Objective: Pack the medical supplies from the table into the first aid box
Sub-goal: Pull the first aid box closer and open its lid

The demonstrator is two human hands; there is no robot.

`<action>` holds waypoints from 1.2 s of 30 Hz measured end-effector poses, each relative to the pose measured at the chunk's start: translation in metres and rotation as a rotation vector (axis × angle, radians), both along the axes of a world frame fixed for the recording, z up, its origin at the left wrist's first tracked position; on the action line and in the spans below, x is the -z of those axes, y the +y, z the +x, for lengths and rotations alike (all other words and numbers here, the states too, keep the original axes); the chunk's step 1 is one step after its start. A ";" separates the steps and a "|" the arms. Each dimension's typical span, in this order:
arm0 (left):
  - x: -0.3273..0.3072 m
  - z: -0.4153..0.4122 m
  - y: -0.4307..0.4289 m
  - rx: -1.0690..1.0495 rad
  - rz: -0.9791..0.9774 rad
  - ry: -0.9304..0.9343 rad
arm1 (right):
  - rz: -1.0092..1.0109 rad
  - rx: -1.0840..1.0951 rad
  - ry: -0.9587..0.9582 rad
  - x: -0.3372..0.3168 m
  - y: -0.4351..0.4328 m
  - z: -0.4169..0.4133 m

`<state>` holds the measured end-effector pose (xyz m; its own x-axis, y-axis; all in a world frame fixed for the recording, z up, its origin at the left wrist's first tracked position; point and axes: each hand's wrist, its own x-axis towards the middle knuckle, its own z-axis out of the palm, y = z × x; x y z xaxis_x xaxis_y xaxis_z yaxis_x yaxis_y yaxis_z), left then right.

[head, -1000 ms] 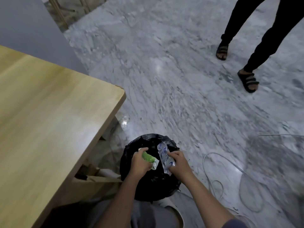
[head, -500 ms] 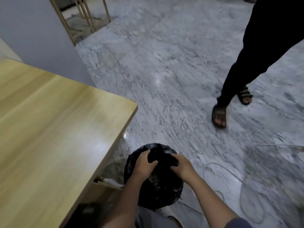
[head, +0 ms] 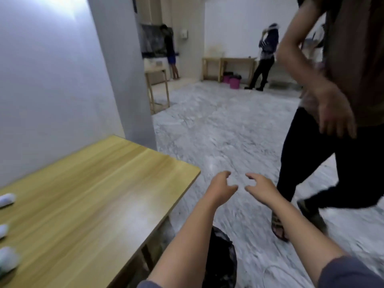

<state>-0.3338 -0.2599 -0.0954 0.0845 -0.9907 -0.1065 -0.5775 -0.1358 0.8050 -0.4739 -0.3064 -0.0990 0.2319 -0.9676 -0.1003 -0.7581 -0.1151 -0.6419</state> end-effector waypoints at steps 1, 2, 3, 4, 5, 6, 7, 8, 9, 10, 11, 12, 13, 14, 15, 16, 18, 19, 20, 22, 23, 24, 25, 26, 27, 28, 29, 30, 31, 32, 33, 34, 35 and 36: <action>-0.016 0.002 0.005 0.013 -0.038 -0.027 | -0.034 -0.010 -0.015 -0.015 0.003 0.002; -0.035 0.007 0.011 0.015 -0.082 -0.058 | -0.071 -0.027 -0.031 -0.032 0.006 0.008; -0.052 0.014 0.019 0.010 -0.127 -0.091 | -0.100 -0.048 -0.048 -0.047 0.011 0.015; -0.068 0.025 0.028 -0.006 -0.166 -0.129 | -0.124 -0.075 -0.064 -0.062 0.016 0.026; -0.082 0.038 0.037 -0.029 -0.200 -0.167 | -0.147 -0.105 -0.083 -0.074 0.021 0.039; -0.094 0.051 0.046 -0.057 -0.222 -0.198 | -0.169 -0.135 -0.095 -0.085 0.025 0.052; -0.105 0.069 0.058 -0.101 -0.238 -0.229 | -0.193 -0.177 -0.103 -0.097 0.032 0.070; -0.114 0.087 0.071 -0.148 -0.248 -0.258 | -0.209 -0.221 -0.107 -0.107 0.040 0.089; -0.123 0.107 0.088 -0.201 -0.257 -0.289 | -0.221 -0.270 -0.107 -0.116 0.049 0.111; -0.130 0.130 0.106 -0.259 -0.261 -0.324 | -0.235 -0.324 -0.109 -0.124 0.058 0.134; -0.136 0.149 0.123 -0.310 -0.256 -0.353 | -0.253 -0.372 -0.109 -0.130 0.068 0.153; -0.142 0.171 0.144 -0.377 -0.249 -0.386 | -0.275 -0.436 -0.114 -0.135 0.080 0.178; -0.146 0.193 0.168 -0.443 -0.244 -0.419 | -0.295 -0.503 -0.120 -0.138 0.092 0.201; -0.150 0.214 0.192 -0.507 -0.235 -0.447 | -0.315 -0.568 -0.124 -0.140 0.105 0.225; -0.154 0.234 0.218 -0.570 -0.219 -0.476 | -0.331 -0.629 -0.137 -0.142 0.121 0.250; -0.156 0.251 0.241 -0.622 -0.202 -0.496 | -0.344 -0.677 -0.151 -0.144 0.135 0.269; -0.160 0.286 0.297 -0.751 -0.179 -0.535 | -0.367 -0.796 -0.189 -0.147 0.175 0.313; -0.161 0.300 0.326 -0.816 -0.172 -0.545 | -0.372 -0.858 -0.203 -0.149 0.195 0.332; -0.162 0.313 0.355 -0.878 -0.167 -0.556 | -0.373 -0.922 -0.215 -0.151 0.215 0.351; -0.162 0.333 0.412 -0.987 -0.154 -0.575 | -0.391 -1.043 -0.221 -0.153 0.256 0.384; -0.160 0.341 0.442 -1.039 -0.144 -0.592 | -0.402 -1.104 -0.228 -0.152 0.276 0.400; -0.158 0.347 0.470 -1.085 -0.134 -0.612 | -0.414 -1.159 -0.239 -0.151 0.297 0.415; -0.155 0.353 0.498 -1.124 -0.120 -0.631 | -0.429 -1.212 -0.252 -0.149 0.318 0.430; -0.152 0.358 0.522 -1.151 -0.105 -0.646 | -0.455 -1.258 -0.264 -0.148 0.336 0.442; -0.147 0.362 0.547 -1.181 -0.082 -0.660 | -0.481 -1.309 -0.276 -0.146 0.357 0.454; -0.143 0.365 0.569 -1.208 -0.054 -0.673 | -0.498 -1.354 -0.285 -0.144 0.376 0.465; -0.137 0.369 0.588 -1.231 -0.030 -0.681 | -0.514 -1.393 -0.290 -0.141 0.393 0.475; -0.132 0.373 0.606 -1.251 -0.007 -0.683 | -0.534 -1.424 -0.295 -0.138 0.409 0.486; -0.127 0.376 0.619 -1.268 0.016 -0.672 | -0.562 -1.452 -0.301 -0.134 0.423 0.493; -0.121 0.380 0.631 -1.284 0.042 -0.660 | -0.587 -1.484 -0.305 -0.130 0.436 0.502; -0.114 0.384 0.640 -1.295 0.071 -0.654 | -0.612 -1.512 -0.302 -0.124 0.448 0.511; -0.107 0.389 0.647 -1.302 0.097 -0.661 | -0.644 -1.536 -0.291 -0.120 0.458 0.519; -0.100 0.393 0.652 -1.314 0.117 -0.667 | -0.684 -1.558 -0.273 -0.114 0.466 0.527; -0.095 0.397 0.655 -1.328 0.123 -0.664 | -0.731 -1.579 -0.256 -0.111 0.472 0.534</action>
<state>0.0635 0.3955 -0.0004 0.9611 -0.1409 0.2374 -0.2282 -0.8895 0.3959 0.0605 0.1658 0.0115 0.8471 0.3518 0.3984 0.4551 -0.8672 -0.2019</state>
